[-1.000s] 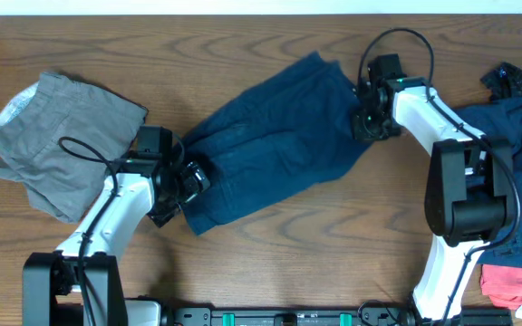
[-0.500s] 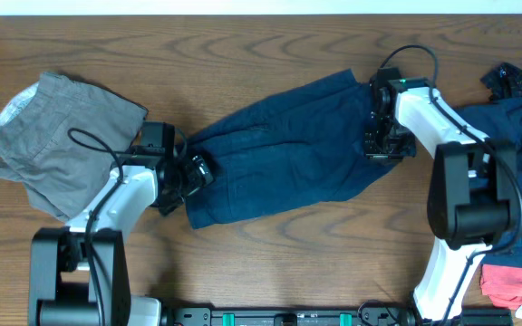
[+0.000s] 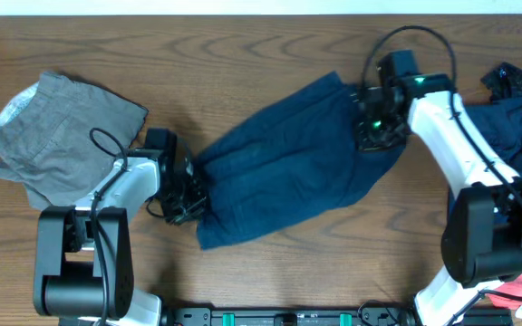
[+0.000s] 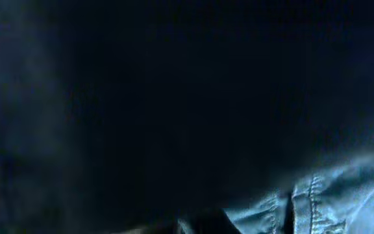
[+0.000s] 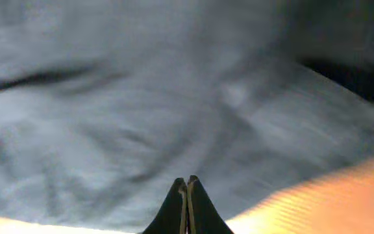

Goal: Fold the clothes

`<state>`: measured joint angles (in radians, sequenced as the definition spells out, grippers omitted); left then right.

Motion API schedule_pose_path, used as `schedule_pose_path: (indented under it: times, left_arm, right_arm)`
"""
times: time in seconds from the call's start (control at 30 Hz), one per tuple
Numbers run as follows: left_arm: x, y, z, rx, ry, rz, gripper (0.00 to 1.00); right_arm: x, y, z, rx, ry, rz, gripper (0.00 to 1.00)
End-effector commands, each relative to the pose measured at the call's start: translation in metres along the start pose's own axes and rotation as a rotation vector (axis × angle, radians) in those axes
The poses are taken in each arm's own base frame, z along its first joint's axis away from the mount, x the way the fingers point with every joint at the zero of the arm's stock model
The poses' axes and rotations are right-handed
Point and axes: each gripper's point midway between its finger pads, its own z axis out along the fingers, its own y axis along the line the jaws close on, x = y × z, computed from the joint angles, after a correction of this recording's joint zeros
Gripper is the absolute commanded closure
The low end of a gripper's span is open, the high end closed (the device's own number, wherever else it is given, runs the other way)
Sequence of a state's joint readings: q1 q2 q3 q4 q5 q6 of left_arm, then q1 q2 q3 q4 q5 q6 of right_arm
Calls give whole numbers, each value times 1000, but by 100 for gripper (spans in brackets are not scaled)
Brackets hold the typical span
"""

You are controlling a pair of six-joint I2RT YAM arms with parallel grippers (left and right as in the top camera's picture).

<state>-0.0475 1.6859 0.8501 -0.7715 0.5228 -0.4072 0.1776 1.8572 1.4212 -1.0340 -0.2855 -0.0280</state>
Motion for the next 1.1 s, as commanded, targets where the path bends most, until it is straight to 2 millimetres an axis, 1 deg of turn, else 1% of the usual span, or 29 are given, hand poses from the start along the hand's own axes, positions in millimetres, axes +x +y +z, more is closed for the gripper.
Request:
schedule_pose_path:
  times: [0.0,0.13,0.23,0.33,0.4,0.53,0.63,0.7,0.73,0.8,0.9,0.97,1.07]
  left_arm:
    - [-3,-19,-40,32,-43,76,94]
    - [9,-37,-80,43,-67,94,94]
    - [17,-49,-107,66,-108,118,94]
    - [28,-67,-131,148,-147,160,94]
    - [37,-81,-143,221,-160,192,94]
    - [52,-100,-165,329,-188,225,94]
    - [63,-118,-183,435,-228,300,94]
    - [65,-126,-194,476,-277,343,94]
    - [66,-129,-201,490,-309,361,94]
    - [66,-133,-211,504,-368,399,94]
    - [62,-126,-216,460,-437,399,94]
    - [59,-118,-214,415,-455,376,94]
    - [52,-109,-207,360,-463,344,94]
  right_arm:
    - [18,54,18,-196,54,-175,99]
    - [40,94,41,-266,97,-270,98]
    - [59,122,64,-283,119,-342,96]
    - [77,151,86,-297,122,-407,93]
    - [84,172,98,-314,100,-468,92]
    - [92,219,115,-362,43,-552,90]
    - [96,248,120,-399,4,-596,90]
    - [95,263,122,-415,-30,-619,89]
    - [92,269,123,-411,-55,-620,86]
    - [81,270,124,-368,-109,-609,83]
    - [58,257,121,-280,-177,-566,82]
    - [43,245,111,-248,-203,-530,82]
    - [18,220,88,-223,-242,-455,79]
